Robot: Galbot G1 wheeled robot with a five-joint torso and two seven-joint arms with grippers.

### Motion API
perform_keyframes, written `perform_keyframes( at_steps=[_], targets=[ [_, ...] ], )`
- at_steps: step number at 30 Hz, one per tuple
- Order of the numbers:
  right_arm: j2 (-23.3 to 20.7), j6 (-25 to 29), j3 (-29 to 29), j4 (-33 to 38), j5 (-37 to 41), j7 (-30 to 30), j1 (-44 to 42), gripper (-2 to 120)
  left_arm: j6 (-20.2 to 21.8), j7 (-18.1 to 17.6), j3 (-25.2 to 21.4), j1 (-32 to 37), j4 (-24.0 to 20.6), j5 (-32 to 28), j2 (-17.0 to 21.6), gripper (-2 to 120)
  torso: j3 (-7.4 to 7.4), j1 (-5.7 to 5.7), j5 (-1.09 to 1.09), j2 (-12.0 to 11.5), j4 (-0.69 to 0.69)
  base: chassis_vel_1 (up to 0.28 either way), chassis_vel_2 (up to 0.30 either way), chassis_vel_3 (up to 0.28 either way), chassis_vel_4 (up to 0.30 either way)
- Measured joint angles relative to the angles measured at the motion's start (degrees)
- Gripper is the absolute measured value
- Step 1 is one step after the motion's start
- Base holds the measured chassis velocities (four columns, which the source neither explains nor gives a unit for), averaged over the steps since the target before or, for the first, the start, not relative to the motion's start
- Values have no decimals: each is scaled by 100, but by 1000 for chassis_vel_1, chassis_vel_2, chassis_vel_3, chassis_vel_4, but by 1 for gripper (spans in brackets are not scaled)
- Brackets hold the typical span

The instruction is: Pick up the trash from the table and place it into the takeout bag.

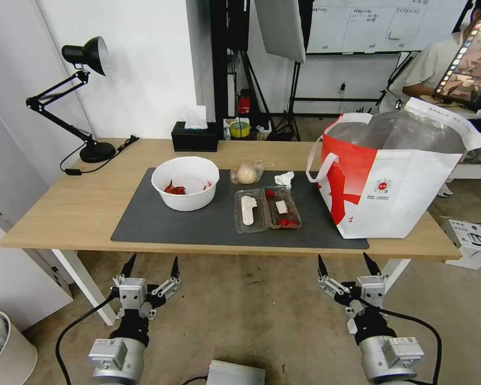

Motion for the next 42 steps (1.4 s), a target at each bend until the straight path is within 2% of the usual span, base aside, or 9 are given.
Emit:
perform_keyframes(
  at_steps=[24, 26, 27, 31, 32, 34, 36, 38, 42],
  targets=[
    [-28, -4, -1, 0, 17, 0, 0, 100, 9, -9, 0, -3, -2, -26, 3, 100, 0, 0, 0, 0, 0, 0, 0, 0, 0],
    [-121, -17, 5, 3, 73, 8, 2, 100, 153, -96, -5, -29, -83, -199, 30, 100, 0, 0, -4, 0, 2, 0, 0, 0, 0],
    [-235, -46, 2, 18, 160, 21, 5, 100, 400, -244, -20, -80, -239, -495, 82, 100, 0, 0, 3, 0, -1, 0, 0, 0, 0],
    [-708, -166, 31, 120, 492, 97, 21, 100, 902, -542, -50, -181, -537, -1088, 184, 100, 0, 0, 0, 0, 0, 0, 0, 0, 0],
    [-708, -166, 31, 120, 492, 97, 21, 100, 902, -542, -50, -181, -537, -1088, 184, 100, 0, 0, 0, 0, 0, 0, 0, 0, 0],
    [-1172, -284, 59, 217, 818, 170, 39, 100, 1299, -779, -70, -259, -779, -1561, 263, 100, 0, 0, 1, 0, 0, 0, 0, 0, 0],
    [-1357, -330, 70, 256, 947, 199, 48, 100, 1312, -804, -73, -266, -808, -1647, 278, 100, 0, 0, 2, 0, -1, 0, 0, 0, 0],
    [-1920, -344, 95, 323, 1248, 249, 65, 100, 1113, -828, -65, -242, -814, -1763, 288, 100, 0, 0, 4, 0, -1, 0, 0, 0, 0],
    [-2099, -225, 129, 360, 1389, 250, 81, 100, 1066, -816, -53, -225, -814, -1765, 278, 100, 0, 0, 1, 0, 1, 0, 0, 0, 0]
  ],
)
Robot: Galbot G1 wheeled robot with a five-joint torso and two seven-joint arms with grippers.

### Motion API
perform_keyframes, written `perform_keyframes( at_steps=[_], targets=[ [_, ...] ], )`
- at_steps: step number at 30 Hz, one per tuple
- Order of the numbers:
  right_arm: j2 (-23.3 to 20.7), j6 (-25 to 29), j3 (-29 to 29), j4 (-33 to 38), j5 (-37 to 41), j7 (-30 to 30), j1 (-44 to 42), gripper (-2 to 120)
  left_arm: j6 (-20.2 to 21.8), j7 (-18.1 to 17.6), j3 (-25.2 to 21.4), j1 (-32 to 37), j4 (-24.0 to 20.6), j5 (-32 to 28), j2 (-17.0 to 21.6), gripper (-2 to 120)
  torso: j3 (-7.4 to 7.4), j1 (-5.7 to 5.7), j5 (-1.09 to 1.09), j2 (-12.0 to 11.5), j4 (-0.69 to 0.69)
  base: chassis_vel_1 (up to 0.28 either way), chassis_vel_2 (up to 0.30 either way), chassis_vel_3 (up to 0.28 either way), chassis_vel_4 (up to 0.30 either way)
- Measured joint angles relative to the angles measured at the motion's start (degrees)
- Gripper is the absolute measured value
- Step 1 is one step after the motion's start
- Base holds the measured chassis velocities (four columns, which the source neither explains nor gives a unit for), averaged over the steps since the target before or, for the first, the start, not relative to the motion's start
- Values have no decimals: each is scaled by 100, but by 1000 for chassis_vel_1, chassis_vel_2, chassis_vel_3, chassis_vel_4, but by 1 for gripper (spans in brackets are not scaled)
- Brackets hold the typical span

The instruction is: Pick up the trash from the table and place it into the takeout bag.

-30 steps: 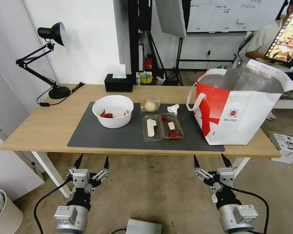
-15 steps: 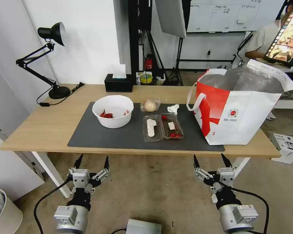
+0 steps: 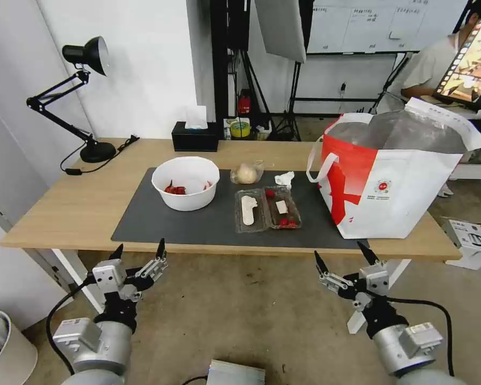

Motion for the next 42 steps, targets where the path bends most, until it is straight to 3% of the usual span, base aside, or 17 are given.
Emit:
perform_keyframes(
  at_steps=[20, 26, 32, 37, 39, 42],
  targets=[
    [114, 28, 17, 2, -35, -5, 0, 100, -14, 65, 152, 5, 31, -139, 8, 100, 0, 0, -1, 0, -1, 0, 0, 0, 0],
    [124, 33, 17, 2, -29, -5, 6, 100, 135, 53, 211, -131, 47, -671, 60, 100, 0, 0, -1, 0, -1, 0, 0, 0, 0],
    [152, 82, 23, 30, -38, -5, -12, 100, 365, -194, 275, -259, 2, -1542, 123, 100, 0, 0, -1, 0, -1, 0, 0, 0, 0],
    [172, 97, 22, 25, -46, -5, -15, 100, 403, -276, 299, -290, -11, -1809, 104, 100, 0, 0, -1, 0, -1, 0, 0, 0, 0],
    [226, 106, -3, 24, -80, -10, -34, 100, 498, -466, 372, -359, -53, -2404, 83, 100, 0, 0, -1, 0, 0, 0, 0, 0, 0],
    [230, 109, 6, 26, -81, -9, -34, 100, 508, -503, 480, -470, -34, -2579, 91, 100, 0, 0, -1, 0, -1, 0, 0, 0, 0]
  ],
)
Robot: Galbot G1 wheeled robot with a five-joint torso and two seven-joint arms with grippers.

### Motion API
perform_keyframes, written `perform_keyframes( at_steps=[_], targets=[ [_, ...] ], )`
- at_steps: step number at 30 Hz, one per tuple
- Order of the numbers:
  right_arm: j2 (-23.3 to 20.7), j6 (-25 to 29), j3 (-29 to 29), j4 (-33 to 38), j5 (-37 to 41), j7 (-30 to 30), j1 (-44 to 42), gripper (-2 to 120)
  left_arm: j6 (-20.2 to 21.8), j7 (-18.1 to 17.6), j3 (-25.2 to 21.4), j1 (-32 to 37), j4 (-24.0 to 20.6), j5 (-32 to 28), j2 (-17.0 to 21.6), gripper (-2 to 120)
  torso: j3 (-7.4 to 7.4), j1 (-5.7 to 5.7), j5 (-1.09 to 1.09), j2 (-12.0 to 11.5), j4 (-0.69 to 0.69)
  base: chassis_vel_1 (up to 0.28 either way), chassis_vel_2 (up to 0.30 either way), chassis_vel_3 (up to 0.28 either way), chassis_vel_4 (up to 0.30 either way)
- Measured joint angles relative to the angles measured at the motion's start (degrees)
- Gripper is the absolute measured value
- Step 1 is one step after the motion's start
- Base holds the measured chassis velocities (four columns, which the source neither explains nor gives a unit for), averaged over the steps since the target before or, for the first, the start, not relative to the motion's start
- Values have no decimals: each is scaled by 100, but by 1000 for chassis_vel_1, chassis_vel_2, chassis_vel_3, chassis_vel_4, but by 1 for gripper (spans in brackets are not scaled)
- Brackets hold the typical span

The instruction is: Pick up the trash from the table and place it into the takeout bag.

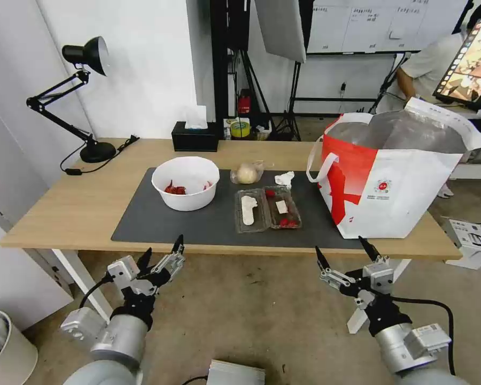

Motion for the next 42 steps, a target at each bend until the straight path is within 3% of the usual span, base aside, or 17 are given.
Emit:
perform_keyframes(
  at_steps=[10, 22, 31, 42],
  targets=[
    [-11, 9, 159, 131, -22, 13, -195, 100, 106, -193, 461, -625, 300, -872, 210, 100, 0, 0, 0, 0, 0, 0, 0, 0, 0],
    [132, 96, 206, 275, -177, 26, -491, 100, 254, -733, 1271, -1721, 1170, -2177, 905, 100, 0, 0, 0, 0, 0, 0, 0, 0, 0],
    [176, 134, 206, 303, -180, 64, -607, 100, 342, -977, 1464, -2173, 1401, -2600, 955, 100, 0, 0, 0, 0, 0, 0, 0, 0, 0],
    [413, 185, 133, 249, -414, 56, -648, 100, 493, -1929, 1880, -3284, 1969, -3462, 928, 100, 1, 0, 0, 0, 0, 0, 0, 0, 0]
  ],
)
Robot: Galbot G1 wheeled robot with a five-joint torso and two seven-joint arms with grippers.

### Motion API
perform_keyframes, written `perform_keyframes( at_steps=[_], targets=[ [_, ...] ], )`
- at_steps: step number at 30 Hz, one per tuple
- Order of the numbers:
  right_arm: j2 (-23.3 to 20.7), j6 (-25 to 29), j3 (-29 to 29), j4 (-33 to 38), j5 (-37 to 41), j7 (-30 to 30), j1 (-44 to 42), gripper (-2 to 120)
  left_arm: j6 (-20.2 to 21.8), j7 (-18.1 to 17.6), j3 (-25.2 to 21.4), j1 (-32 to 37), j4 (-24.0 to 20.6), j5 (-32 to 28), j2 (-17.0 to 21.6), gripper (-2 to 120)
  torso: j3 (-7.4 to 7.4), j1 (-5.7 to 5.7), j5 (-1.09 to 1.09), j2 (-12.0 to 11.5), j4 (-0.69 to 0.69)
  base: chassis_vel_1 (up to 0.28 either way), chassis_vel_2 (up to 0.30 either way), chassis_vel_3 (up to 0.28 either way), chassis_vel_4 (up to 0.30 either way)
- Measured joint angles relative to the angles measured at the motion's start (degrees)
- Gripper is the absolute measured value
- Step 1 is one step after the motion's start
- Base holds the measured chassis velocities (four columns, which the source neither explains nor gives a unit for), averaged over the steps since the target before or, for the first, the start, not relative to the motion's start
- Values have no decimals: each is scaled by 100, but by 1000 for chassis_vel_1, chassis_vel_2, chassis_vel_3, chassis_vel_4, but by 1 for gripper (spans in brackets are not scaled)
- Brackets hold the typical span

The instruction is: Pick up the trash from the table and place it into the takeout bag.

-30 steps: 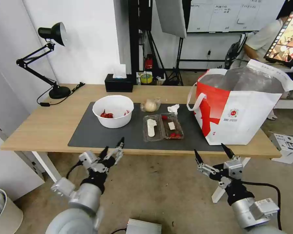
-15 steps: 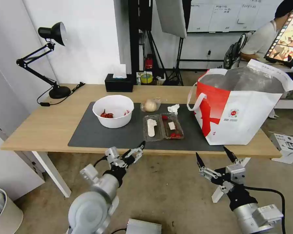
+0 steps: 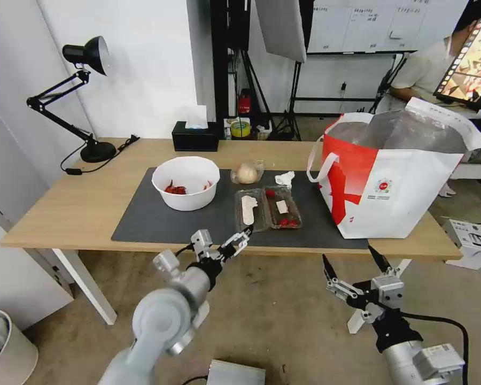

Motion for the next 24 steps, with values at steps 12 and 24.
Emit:
perform_keyframes(
  at_steps=[12, 24],
  targets=[
    [35, 6, 25, -74, -22, 1, 21, 100, -27, -727, 461, -755, 642, -395, -263, 100, 0, 0, 1, 0, 0, 0, 0, 0, 0],
    [57, 23, 33, -119, -23, 7, 36, 100, -154, -950, 668, -1060, 935, -461, -433, 100, 0, 0, 0, 0, 1, 0, 0, 0, 0]
  ],
)
